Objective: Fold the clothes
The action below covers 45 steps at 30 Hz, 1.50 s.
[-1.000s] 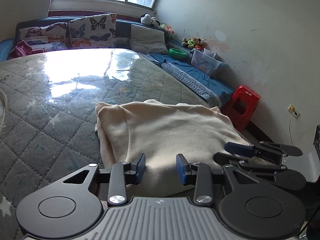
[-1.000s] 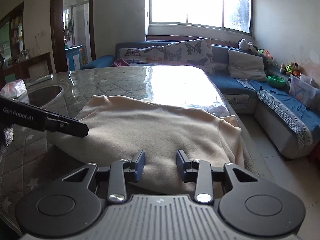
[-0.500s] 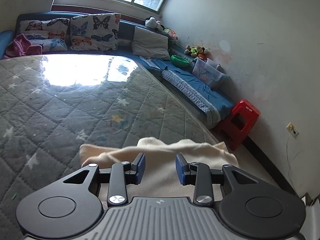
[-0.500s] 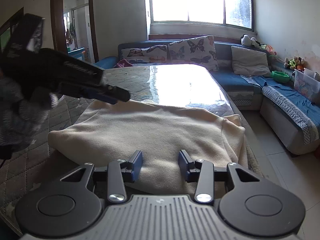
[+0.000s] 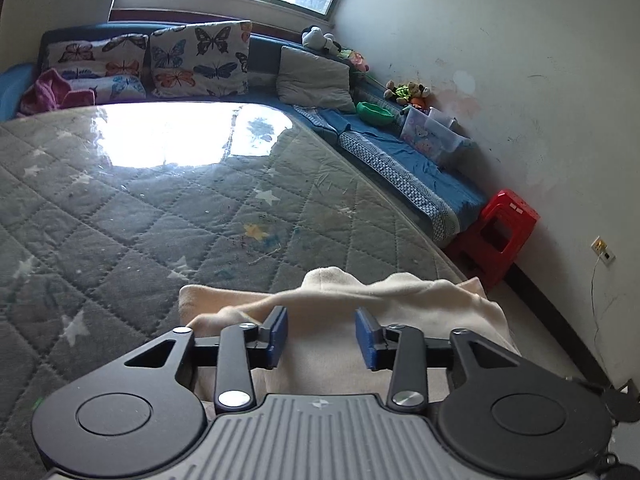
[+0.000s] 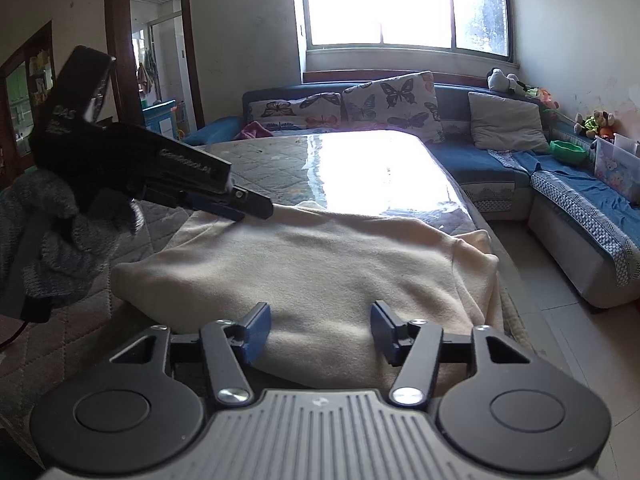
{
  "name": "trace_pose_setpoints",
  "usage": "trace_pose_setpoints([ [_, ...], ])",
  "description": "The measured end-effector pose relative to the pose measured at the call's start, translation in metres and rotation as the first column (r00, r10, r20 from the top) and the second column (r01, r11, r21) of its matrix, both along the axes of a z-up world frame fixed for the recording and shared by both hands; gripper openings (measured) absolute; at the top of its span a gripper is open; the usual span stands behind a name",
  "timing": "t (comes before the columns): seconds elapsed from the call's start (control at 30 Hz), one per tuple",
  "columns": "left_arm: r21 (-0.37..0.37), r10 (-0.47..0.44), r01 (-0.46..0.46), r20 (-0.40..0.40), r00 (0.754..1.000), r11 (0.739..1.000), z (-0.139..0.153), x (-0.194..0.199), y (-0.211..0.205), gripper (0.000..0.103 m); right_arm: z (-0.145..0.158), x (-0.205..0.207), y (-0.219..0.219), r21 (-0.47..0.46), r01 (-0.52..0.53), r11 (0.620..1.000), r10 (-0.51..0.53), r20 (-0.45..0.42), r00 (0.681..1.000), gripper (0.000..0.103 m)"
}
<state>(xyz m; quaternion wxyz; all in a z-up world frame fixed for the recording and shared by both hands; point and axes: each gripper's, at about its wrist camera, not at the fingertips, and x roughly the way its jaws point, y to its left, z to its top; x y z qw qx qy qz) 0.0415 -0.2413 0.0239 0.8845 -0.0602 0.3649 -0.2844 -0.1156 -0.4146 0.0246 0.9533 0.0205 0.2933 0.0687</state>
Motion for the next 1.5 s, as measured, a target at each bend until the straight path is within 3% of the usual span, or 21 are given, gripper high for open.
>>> trace_pose_setpoints([
  [0.23, 0.041, 0.017, -0.018, 0.030, 0.999, 0.999, 0.006, -0.030, 0.014, 0.063, 0.005, -0.012, 0.008, -0.006, 0.024, 1.000, -0.024, 0.021, 0.999, 0.082],
  [0.37, 0.055, 0.043, -0.046, 0.046, 0.998, 0.997, 0.009, -0.046, 0.024, 0.078, 0.007, -0.019, 0.013, -0.010, 0.037, 0.999, -0.037, 0.033, 0.999, 0.094],
  [0.53, 0.075, 0.058, -0.065, 0.085, 0.995, 0.995, 0.011, -0.066, 0.034, 0.092, 0.010, -0.027, 0.018, -0.015, 0.058, 0.998, -0.057, 0.048, 0.997, 0.103],
  [0.77, 0.075, 0.064, -0.072, 0.102, 0.993, 0.995, 0.011, -0.084, 0.043, 0.103, 0.013, -0.032, 0.022, -0.022, 0.103, 0.994, -0.102, 0.055, 0.993, 0.103],
  [1.0, 0.069, 0.073, -0.080, 0.105, 0.992, 0.994, 0.009, -0.099, 0.051, 0.103, 0.009, -0.038, 0.029, -0.052, 0.128, 0.990, -0.126, 0.048, 0.991, 0.103],
  [1.5, 0.069, 0.091, -0.099, 0.112, 0.990, 0.993, 0.006, -0.119, 0.058, 0.103, 0.008, -0.052, 0.034, -0.025, 0.202, 0.979, -0.200, 0.068, 0.977, 0.103],
])
